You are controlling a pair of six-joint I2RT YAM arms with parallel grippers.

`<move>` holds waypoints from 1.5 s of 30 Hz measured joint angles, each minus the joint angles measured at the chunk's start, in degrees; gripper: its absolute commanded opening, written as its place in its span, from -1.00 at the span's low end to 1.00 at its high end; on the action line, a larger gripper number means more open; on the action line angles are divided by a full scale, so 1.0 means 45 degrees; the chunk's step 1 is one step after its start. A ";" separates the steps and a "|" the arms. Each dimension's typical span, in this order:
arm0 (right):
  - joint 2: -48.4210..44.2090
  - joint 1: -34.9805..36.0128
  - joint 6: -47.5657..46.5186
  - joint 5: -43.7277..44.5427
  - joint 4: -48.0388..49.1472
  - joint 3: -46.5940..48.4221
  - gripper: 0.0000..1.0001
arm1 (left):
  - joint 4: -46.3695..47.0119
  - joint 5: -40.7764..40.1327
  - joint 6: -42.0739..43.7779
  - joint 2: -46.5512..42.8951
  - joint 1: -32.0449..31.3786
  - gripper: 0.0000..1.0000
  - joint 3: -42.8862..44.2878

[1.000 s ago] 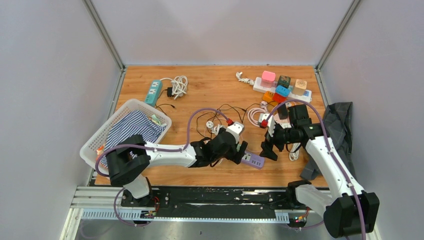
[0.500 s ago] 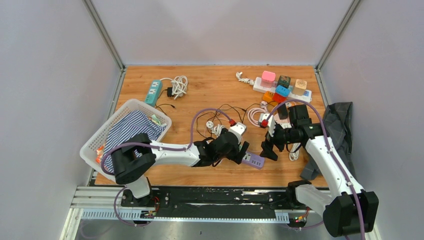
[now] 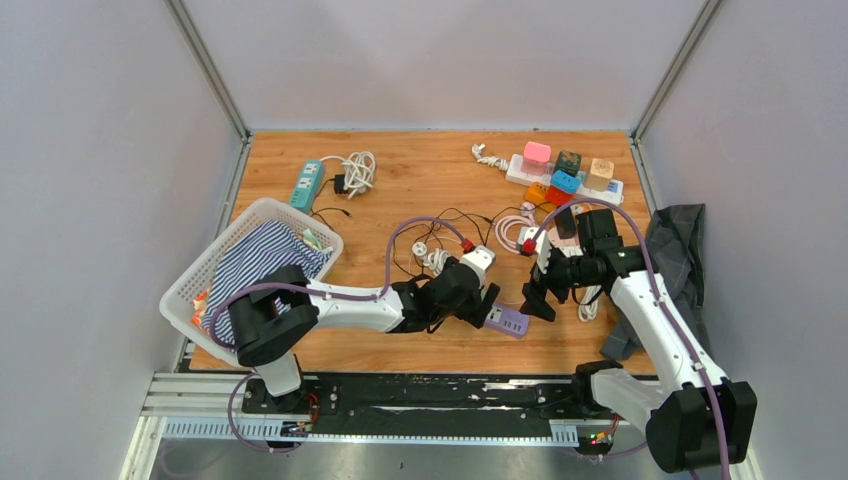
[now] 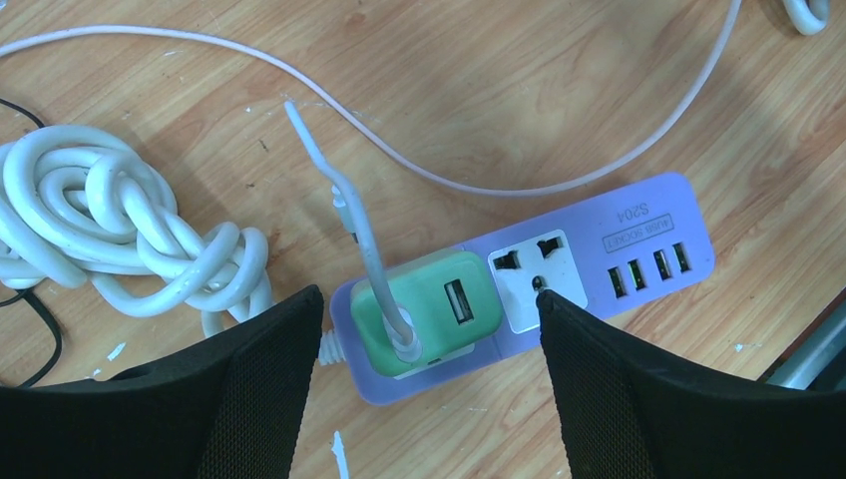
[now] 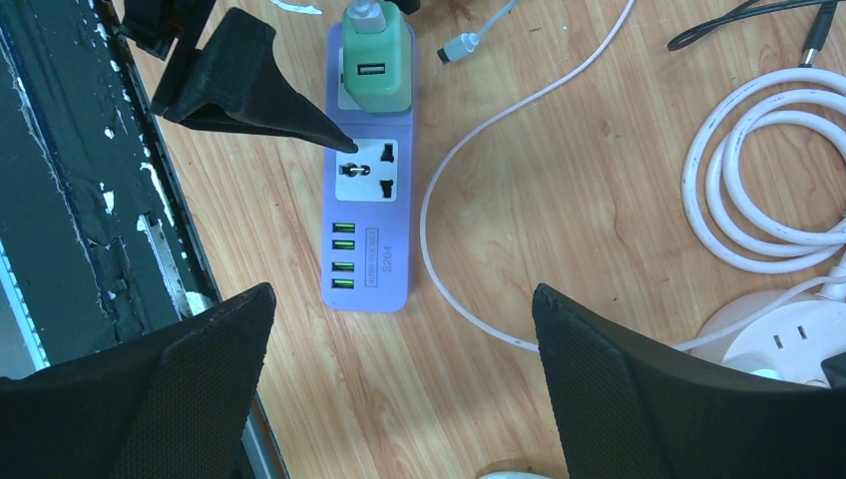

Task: Pull the plug off the socket
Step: Remove the plug from the socket.

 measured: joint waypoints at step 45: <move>0.0175 -0.0136 -0.0063 -0.0005 -0.0015 0.0000 1.00 | 0.0010 -0.0170 -0.0194 0.0078 0.0005 -0.28 0.0165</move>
